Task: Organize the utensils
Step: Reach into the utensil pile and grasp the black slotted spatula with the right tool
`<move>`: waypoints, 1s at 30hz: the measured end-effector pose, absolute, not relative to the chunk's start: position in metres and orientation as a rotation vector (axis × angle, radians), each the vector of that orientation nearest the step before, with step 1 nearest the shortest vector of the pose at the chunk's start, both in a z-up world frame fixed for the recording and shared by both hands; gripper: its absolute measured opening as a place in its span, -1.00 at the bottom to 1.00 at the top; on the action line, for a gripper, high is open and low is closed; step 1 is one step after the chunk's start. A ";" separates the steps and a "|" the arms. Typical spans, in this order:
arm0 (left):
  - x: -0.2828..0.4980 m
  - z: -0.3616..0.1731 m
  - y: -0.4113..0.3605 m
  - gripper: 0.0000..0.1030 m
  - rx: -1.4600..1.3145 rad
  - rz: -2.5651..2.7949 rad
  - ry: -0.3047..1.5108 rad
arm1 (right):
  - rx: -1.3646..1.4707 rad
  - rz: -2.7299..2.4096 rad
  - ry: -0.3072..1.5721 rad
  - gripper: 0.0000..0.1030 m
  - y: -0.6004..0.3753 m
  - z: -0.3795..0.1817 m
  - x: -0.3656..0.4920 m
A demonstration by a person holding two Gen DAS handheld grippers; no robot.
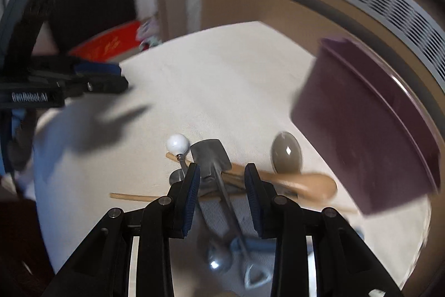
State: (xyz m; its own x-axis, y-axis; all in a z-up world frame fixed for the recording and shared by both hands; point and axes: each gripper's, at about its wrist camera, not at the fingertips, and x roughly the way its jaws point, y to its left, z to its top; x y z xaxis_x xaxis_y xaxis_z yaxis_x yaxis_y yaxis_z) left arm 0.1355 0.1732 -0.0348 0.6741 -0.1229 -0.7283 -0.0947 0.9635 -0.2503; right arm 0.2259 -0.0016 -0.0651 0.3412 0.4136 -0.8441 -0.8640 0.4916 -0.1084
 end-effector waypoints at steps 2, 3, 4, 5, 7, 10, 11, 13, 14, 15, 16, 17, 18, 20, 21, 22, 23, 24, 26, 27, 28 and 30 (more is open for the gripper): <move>0.138 -0.035 0.174 -0.14 -0.269 -0.022 0.838 | -0.674 0.942 0.878 -0.39 0.007 -0.072 0.230; 0.140 -0.035 0.175 -0.14 -0.268 -0.026 0.838 | -0.690 0.951 0.879 -0.39 0.009 -0.073 0.229; 0.141 -0.035 0.175 -0.14 -0.270 -0.029 0.839 | -0.713 0.962 0.872 -0.40 0.012 -0.075 0.229; 0.143 -0.036 0.176 -0.14 -0.276 -0.032 0.840 | -0.736 0.975 0.863 -0.40 0.017 -0.077 0.231; 0.146 -0.037 0.177 -0.14 -0.282 -0.037 0.844 | -0.748 0.982 0.868 -0.39 0.023 -0.080 0.232; 0.149 -0.041 0.176 -0.14 -0.285 -0.041 0.851 | -0.723 1.000 0.865 -0.35 0.032 -0.080 0.239; 0.149 -0.042 0.176 -0.14 -0.287 -0.043 0.853 | -0.704 0.997 0.880 -0.33 0.036 -0.080 0.244; 0.150 -0.044 0.173 -0.14 -0.289 -0.050 0.859 | -0.671 0.985 0.906 -0.28 0.028 -0.078 0.240; 0.150 -0.045 0.171 -0.14 -0.293 -0.055 0.862 | -0.658 0.971 0.915 -0.30 0.027 -0.078 0.240; 0.150 -0.046 0.168 -0.14 -0.298 -0.065 0.867 | -0.633 0.956 0.928 -0.41 0.025 -0.076 0.240; 0.149 -0.047 0.165 -0.14 -0.301 -0.074 0.871 | -0.589 0.938 0.950 -0.46 0.020 -0.074 0.243; 0.149 -0.048 0.162 -0.14 -0.303 -0.085 0.876 | -0.542 0.925 0.955 -0.56 0.010 -0.072 0.242; 0.149 -0.050 0.156 -0.14 -0.304 -0.101 0.882 | -0.484 0.911 0.954 -0.75 0.000 -0.066 0.243; 0.151 -0.051 0.145 -0.14 -0.306 -0.130 0.895 | -0.382 0.851 0.958 -0.90 -0.023 -0.055 0.246; 0.152 -0.053 0.138 -0.14 -0.309 -0.147 0.906 | -0.349 0.818 0.953 -0.90 -0.035 -0.051 0.246; 0.154 -0.054 0.131 -0.14 -0.315 -0.159 0.916 | -0.329 0.793 0.947 -0.90 -0.047 -0.049 0.245; 0.156 -0.055 0.126 -0.14 -0.323 -0.169 0.924 | -0.312 0.751 0.939 -0.90 -0.063 -0.048 0.242; 0.160 -0.057 0.119 -0.14 -0.334 -0.178 0.936 | -0.304 0.725 0.937 -0.90 -0.070 -0.049 0.241; 0.165 -0.060 0.109 -0.14 -0.346 -0.183 0.954 | -0.277 0.672 0.939 -0.80 -0.094 -0.052 0.234; 0.168 -0.061 0.102 -0.14 -0.346 -0.182 0.960 | -0.265 0.655 0.940 -0.77 -0.104 -0.054 0.229; 0.171 -0.063 0.095 -0.14 -0.341 -0.182 0.964 | -0.263 0.642 0.935 -0.76 -0.111 -0.055 0.223; 0.179 -0.065 0.084 -0.14 -0.327 -0.178 0.971 | -0.261 0.649 0.919 -0.74 -0.123 -0.056 0.210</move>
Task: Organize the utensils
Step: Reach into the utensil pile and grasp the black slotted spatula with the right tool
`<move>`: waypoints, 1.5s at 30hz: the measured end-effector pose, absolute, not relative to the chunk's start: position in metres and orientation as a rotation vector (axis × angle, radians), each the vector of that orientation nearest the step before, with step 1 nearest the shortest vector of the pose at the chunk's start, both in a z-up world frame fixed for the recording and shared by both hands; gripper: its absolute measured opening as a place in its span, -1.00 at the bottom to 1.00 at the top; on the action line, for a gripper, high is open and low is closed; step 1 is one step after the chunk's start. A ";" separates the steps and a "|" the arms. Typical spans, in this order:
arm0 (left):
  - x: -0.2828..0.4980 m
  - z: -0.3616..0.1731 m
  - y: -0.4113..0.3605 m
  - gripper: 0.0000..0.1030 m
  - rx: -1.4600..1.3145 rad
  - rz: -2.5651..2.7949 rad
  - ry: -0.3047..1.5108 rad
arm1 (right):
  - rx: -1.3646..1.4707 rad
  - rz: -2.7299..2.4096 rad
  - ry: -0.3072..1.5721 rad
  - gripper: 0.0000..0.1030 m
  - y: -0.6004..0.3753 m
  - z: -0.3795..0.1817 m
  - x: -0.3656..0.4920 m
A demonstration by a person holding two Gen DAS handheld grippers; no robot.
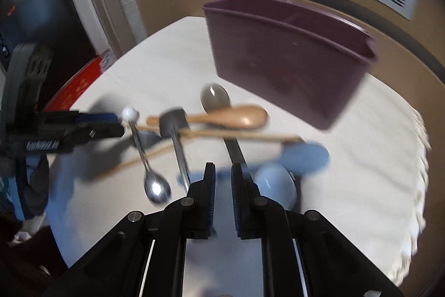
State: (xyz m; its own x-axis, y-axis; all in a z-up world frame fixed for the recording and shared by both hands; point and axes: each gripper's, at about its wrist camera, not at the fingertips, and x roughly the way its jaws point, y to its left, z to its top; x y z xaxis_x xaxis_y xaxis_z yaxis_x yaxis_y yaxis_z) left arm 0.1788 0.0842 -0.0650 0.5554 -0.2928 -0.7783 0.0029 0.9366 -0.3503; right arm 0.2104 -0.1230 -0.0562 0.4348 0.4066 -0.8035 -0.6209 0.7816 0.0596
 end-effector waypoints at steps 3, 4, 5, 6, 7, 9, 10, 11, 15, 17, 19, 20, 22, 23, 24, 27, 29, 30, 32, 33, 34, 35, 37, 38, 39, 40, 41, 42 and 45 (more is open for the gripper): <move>0.188 -0.065 0.073 -0.14 -0.305 -0.186 0.968 | -0.267 0.683 0.912 -0.64 -0.123 -0.064 0.188; 0.191 -0.064 0.070 -0.14 -0.294 -0.186 0.964 | -0.272 0.682 0.911 -0.62 -0.119 -0.071 0.182; 0.194 -0.063 0.068 -0.14 -0.285 -0.183 0.959 | -0.271 0.682 0.913 -0.62 -0.119 -0.075 0.180; 0.196 -0.061 0.068 -0.14 -0.275 -0.172 0.954 | -0.260 0.683 0.922 -0.62 -0.116 -0.080 0.179; 0.196 -0.060 0.070 -0.14 -0.271 -0.158 0.950 | -0.243 0.687 0.937 -0.62 -0.115 -0.085 0.178; 0.195 -0.054 0.079 -0.14 -0.275 -0.122 0.932 | -0.223 0.691 0.952 -0.57 -0.112 -0.092 0.177; 0.193 -0.052 0.084 -0.14 -0.277 -0.107 0.926 | -0.214 0.690 0.942 -0.55 -0.118 -0.092 0.169; 0.190 -0.049 0.091 -0.14 -0.280 -0.084 0.919 | -0.188 0.742 0.975 -0.55 -0.114 -0.093 0.166; 0.179 -0.044 0.121 -0.14 -0.297 -0.008 0.895 | -0.184 0.881 0.982 -0.55 -0.095 -0.086 0.153; 0.172 -0.044 0.136 -0.14 -0.314 0.019 0.889 | -0.220 0.868 0.922 -0.55 -0.089 -0.074 0.155; 0.167 -0.045 0.148 -0.14 -0.330 0.040 0.889 | -0.241 0.814 0.876 -0.53 -0.082 -0.064 0.168; 0.164 -0.046 0.153 -0.14 -0.336 0.045 0.889 | -0.264 0.764 0.854 -0.53 -0.075 -0.061 0.179; 0.159 -0.048 0.159 -0.14 -0.340 0.053 0.890 | -0.289 0.726 0.840 -0.49 -0.062 -0.062 0.194; 0.157 -0.049 0.160 -0.14 -0.340 0.054 0.894 | -0.292 0.717 0.847 -0.49 -0.054 -0.065 0.202; 0.155 -0.050 0.160 -0.14 -0.340 0.050 0.898 | -0.287 0.714 0.865 -0.49 -0.047 -0.069 0.209; 0.151 -0.053 0.157 -0.14 -0.323 0.039 0.917 | -0.290 0.698 0.904 -0.49 -0.027 -0.079 0.224; 0.151 -0.053 0.152 -0.14 -0.309 0.030 0.925 | -0.321 0.653 0.910 -0.49 -0.013 -0.086 0.234; 0.151 -0.054 0.149 -0.14 -0.304 0.022 0.930 | -0.325 0.647 0.893 -0.50 -0.011 -0.086 0.235; 0.153 -0.055 0.144 -0.14 -0.302 0.013 0.940 | -0.333 0.637 0.885 -0.45 -0.005 -0.085 0.236; 0.153 -0.055 0.142 -0.14 -0.303 0.005 0.941 | -0.341 0.638 0.893 -0.36 -0.001 -0.086 0.237; 0.154 -0.055 0.140 -0.14 -0.303 0.000 0.941 | -0.355 0.640 0.905 -0.26 0.003 -0.086 0.236; 0.154 -0.055 0.138 -0.14 -0.302 -0.004 0.940 | -0.364 0.643 0.914 -0.22 0.007 -0.086 0.236; 0.154 -0.054 0.135 -0.14 -0.301 -0.010 0.939 | -0.351 0.680 0.976 -0.19 0.012 -0.090 0.234; 0.154 -0.054 0.134 -0.14 -0.300 -0.013 0.939 | -0.341 0.677 0.980 -0.19 0.010 -0.092 0.233; 0.154 -0.054 0.133 -0.14 -0.299 -0.014 0.938 | -0.334 0.675 0.978 -0.20 0.007 -0.093 0.232; 0.154 -0.053 0.132 -0.14 -0.298 -0.015 0.939 | -0.320 0.673 0.981 -0.30 0.006 -0.093 0.234; 0.154 -0.053 0.131 -0.14 -0.298 -0.017 0.939 | -0.291 0.664 0.982 -0.44 0.002 -0.092 0.237; 0.154 -0.053 0.130 -0.14 -0.302 -0.021 0.940 | -0.270 0.641 0.983 -0.46 -0.005 -0.090 0.239; 0.158 -0.055 0.124 -0.14 -0.318 -0.047 0.956 | -0.229 0.609 0.947 -0.47 -0.032 -0.084 0.235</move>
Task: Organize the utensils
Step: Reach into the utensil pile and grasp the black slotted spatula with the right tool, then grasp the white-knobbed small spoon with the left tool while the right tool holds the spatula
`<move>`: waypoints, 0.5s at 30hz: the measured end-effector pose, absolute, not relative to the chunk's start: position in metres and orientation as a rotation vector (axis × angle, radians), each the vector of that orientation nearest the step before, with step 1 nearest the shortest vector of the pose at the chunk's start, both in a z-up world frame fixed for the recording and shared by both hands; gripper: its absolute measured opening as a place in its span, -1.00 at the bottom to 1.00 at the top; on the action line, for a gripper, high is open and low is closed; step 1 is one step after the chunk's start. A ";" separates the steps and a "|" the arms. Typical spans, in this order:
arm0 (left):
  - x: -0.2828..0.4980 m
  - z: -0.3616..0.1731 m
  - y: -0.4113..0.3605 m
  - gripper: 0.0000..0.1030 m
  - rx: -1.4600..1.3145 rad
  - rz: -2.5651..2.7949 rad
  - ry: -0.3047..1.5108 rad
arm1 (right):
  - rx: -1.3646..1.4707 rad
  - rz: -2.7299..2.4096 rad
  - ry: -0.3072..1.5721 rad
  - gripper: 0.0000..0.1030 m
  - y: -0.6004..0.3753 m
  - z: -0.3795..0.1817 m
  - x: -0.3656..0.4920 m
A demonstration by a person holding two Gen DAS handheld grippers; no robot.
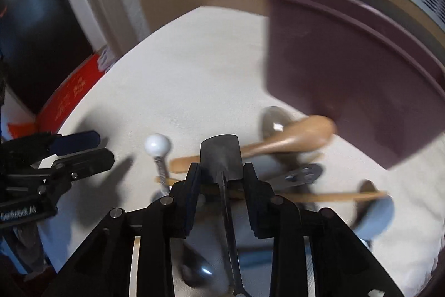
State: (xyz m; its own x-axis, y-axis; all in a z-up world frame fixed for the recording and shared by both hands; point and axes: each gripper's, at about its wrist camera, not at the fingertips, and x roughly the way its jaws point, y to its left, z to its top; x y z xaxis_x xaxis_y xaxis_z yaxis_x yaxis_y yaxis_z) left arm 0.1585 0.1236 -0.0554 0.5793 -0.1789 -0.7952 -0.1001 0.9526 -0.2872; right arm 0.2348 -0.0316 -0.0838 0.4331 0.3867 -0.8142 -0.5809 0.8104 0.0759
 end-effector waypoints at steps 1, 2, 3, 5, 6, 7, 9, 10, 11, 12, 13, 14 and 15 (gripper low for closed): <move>0.162 -0.057 0.119 -0.14 -0.327 -0.062 0.967 | -0.209 0.593 0.936 -0.47 -0.045 -0.081 0.231; 0.165 -0.059 0.115 -0.14 -0.331 -0.074 0.975 | -0.187 0.580 0.931 -0.47 -0.059 -0.078 0.226; 0.169 -0.060 0.110 -0.14 -0.331 -0.083 0.982 | -0.175 0.565 0.921 -0.47 -0.072 -0.077 0.219; 0.179 -0.063 0.100 -0.14 -0.326 -0.085 0.989 | -0.152 0.512 0.899 -0.47 -0.094 -0.074 0.209; 0.184 -0.065 0.096 -0.14 -0.326 -0.082 0.994 | -0.136 0.481 0.889 -0.47 -0.105 -0.073 0.206; 0.190 -0.066 0.091 -0.14 -0.325 -0.078 1.002 | -0.117 0.455 0.877 -0.47 -0.114 -0.074 0.205; 0.199 -0.067 0.082 -0.14 -0.295 -0.062 0.998 | -0.079 0.399 0.849 -0.47 -0.135 -0.071 0.194; 0.206 -0.066 0.075 -0.14 -0.259 -0.053 0.997 | -0.065 0.375 0.836 -0.47 -0.144 -0.070 0.189; 0.211 -0.067 0.070 -0.14 -0.235 -0.049 1.001 | -0.048 0.357 0.824 -0.47 -0.149 -0.069 0.185; 0.216 -0.067 0.061 -0.14 -0.193 -0.041 1.002 | -0.024 0.343 0.816 -0.47 -0.158 -0.068 0.178; 0.220 -0.066 0.055 -0.14 -0.158 -0.043 1.001 | 0.001 0.332 0.810 -0.47 -0.172 -0.068 0.170; 0.224 -0.066 0.045 -0.14 -0.117 -0.060 1.004 | 0.016 0.323 0.804 -0.47 -0.179 -0.067 0.161; 0.226 -0.066 0.036 -0.14 -0.076 -0.075 1.015 | 0.025 0.314 0.794 -0.47 -0.183 -0.064 0.154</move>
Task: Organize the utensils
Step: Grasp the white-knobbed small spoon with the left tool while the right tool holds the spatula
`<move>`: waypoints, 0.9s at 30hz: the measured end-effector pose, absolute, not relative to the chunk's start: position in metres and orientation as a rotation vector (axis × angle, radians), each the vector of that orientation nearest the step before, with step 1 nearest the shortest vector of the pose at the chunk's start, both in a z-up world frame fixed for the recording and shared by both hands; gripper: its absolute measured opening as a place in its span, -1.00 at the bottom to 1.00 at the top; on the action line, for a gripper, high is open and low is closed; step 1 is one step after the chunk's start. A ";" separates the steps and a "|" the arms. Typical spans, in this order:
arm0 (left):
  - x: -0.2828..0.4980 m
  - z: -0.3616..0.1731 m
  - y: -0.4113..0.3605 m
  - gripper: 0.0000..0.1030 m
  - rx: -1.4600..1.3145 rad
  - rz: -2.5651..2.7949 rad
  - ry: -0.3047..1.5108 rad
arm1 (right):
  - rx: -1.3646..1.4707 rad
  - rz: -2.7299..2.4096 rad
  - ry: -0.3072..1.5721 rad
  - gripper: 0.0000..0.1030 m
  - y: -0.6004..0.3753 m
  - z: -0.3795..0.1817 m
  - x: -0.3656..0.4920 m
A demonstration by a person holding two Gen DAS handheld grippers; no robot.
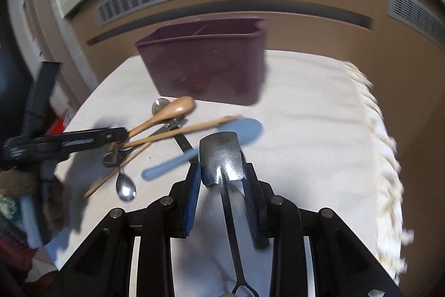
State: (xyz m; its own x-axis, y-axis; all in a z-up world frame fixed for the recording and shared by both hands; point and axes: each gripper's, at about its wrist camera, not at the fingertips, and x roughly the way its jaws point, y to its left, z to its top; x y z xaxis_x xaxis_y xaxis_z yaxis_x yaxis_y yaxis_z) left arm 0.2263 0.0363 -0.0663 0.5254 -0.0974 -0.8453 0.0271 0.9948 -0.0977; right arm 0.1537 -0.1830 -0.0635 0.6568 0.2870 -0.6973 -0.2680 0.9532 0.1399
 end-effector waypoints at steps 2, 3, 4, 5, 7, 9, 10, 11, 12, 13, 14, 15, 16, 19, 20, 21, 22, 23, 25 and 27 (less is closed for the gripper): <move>0.225 -0.067 0.022 -0.14 0.010 -0.086 1.008 | 0.030 0.291 0.774 -0.46 -0.196 -0.063 0.138; 0.223 -0.067 0.016 -0.14 0.050 -0.087 0.998 | 0.036 0.284 0.772 -0.46 -0.199 -0.064 0.134; 0.218 -0.066 0.013 -0.14 0.083 -0.087 0.989 | 0.049 0.280 0.774 -0.46 -0.206 -0.064 0.134; 0.213 -0.065 0.011 -0.14 0.106 -0.089 0.987 | 0.068 0.276 0.777 -0.46 -0.213 -0.065 0.132; 0.204 -0.064 0.013 -0.14 0.126 -0.093 0.989 | 0.081 0.265 0.778 -0.46 -0.217 -0.065 0.129; 0.194 -0.064 0.019 -0.14 0.147 -0.092 0.999 | 0.088 0.266 0.777 -0.46 -0.219 -0.065 0.126; 0.190 -0.064 0.022 -0.14 0.154 -0.092 1.003 | 0.089 0.268 0.777 -0.46 -0.217 -0.065 0.127; 0.185 -0.064 0.026 -0.14 0.162 -0.094 1.006 | 0.089 0.270 0.775 -0.46 -0.216 -0.065 0.126; 0.181 -0.063 0.031 -0.14 0.171 -0.093 1.009 | 0.089 0.276 0.774 -0.46 -0.214 -0.064 0.126; 0.175 -0.064 0.034 -0.14 0.177 -0.088 1.010 | 0.088 0.285 0.772 -0.46 -0.212 -0.063 0.126; 0.172 -0.064 0.041 -0.13 0.182 -0.075 1.011 | 0.087 0.291 0.771 -0.46 -0.209 -0.061 0.126; 0.170 -0.064 0.047 -0.13 0.177 -0.063 1.010 | 0.084 0.296 0.770 -0.46 -0.207 -0.060 0.126; 0.168 -0.064 0.053 -0.13 0.172 -0.046 1.009 | 0.079 0.300 0.768 -0.46 -0.204 -0.059 0.126; 0.168 -0.062 0.069 -0.13 0.129 -0.014 0.990 | 0.070 0.317 0.765 -0.46 -0.199 -0.058 0.125; 0.166 -0.059 0.074 -0.13 0.096 -0.014 0.976 | 0.073 0.325 0.769 -0.46 -0.197 -0.060 0.126; 0.165 -0.055 0.081 -0.13 0.046 -0.009 0.965 | 0.078 0.335 0.777 -0.46 -0.196 -0.061 0.126; 0.162 -0.051 0.089 -0.13 -0.010 -0.007 0.954 | 0.079 0.344 0.784 -0.46 -0.195 -0.062 0.127; 0.160 -0.049 0.096 -0.13 -0.054 -0.005 0.945 | 0.075 0.354 0.789 -0.46 -0.194 -0.064 0.127; 0.155 -0.044 0.110 -0.12 -0.148 0.013 0.922 | 0.060 0.366 0.792 -0.46 -0.192 -0.065 0.128; 0.152 -0.041 0.119 -0.11 -0.196 0.036 0.921 | 0.056 0.374 0.797 -0.46 -0.192 -0.066 0.130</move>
State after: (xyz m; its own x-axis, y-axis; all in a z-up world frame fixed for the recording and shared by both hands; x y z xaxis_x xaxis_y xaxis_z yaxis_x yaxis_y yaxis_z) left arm 0.1521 0.1191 -0.0410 0.6055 -0.0532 -0.7941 -0.1142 0.9816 -0.1529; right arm 0.1302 -0.1921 -0.0662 0.6369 0.3481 -0.6879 -0.3065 0.9330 0.1884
